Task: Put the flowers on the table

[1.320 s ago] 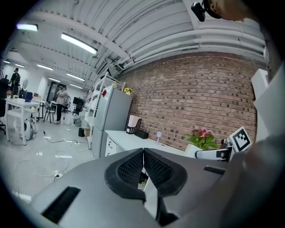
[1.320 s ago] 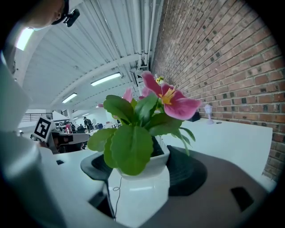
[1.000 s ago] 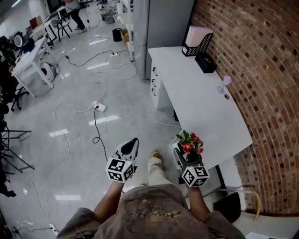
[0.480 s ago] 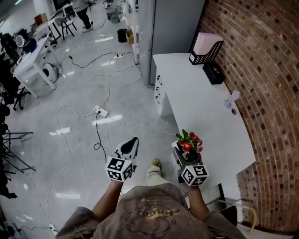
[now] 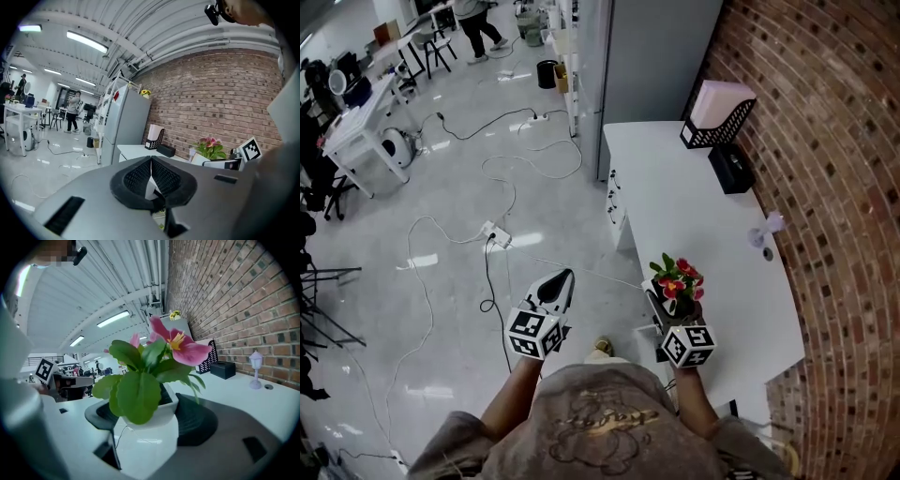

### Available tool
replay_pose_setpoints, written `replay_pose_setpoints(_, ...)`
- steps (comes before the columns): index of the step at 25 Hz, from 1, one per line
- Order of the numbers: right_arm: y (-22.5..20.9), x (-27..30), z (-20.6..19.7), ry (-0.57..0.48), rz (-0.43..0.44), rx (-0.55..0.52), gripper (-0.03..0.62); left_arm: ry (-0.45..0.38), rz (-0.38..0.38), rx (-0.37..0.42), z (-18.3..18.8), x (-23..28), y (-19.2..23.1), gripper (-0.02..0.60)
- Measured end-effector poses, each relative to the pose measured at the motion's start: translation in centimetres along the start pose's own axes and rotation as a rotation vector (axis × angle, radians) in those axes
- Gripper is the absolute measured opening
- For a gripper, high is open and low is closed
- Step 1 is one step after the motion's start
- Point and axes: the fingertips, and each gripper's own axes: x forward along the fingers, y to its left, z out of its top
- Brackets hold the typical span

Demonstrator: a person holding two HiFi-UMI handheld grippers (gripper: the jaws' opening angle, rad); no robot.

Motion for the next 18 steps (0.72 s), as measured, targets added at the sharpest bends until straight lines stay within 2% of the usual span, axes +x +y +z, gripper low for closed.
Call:
replay_pose_setpoints(7, -3.3, 3.7, 0.8, 0.019, 0.016, 0.002, 0.353, -0.006, 0.028, 0.001, 0.9, 3.8, 1.1, 0.023)
replay_pose_setpoints(18, -4.7, 9.3, 2.0, 0.038, 0.002, 0.016, 0.353, 0.009, 0.018, 0.013, 3.0, 8.5, 4.4, 0.023)
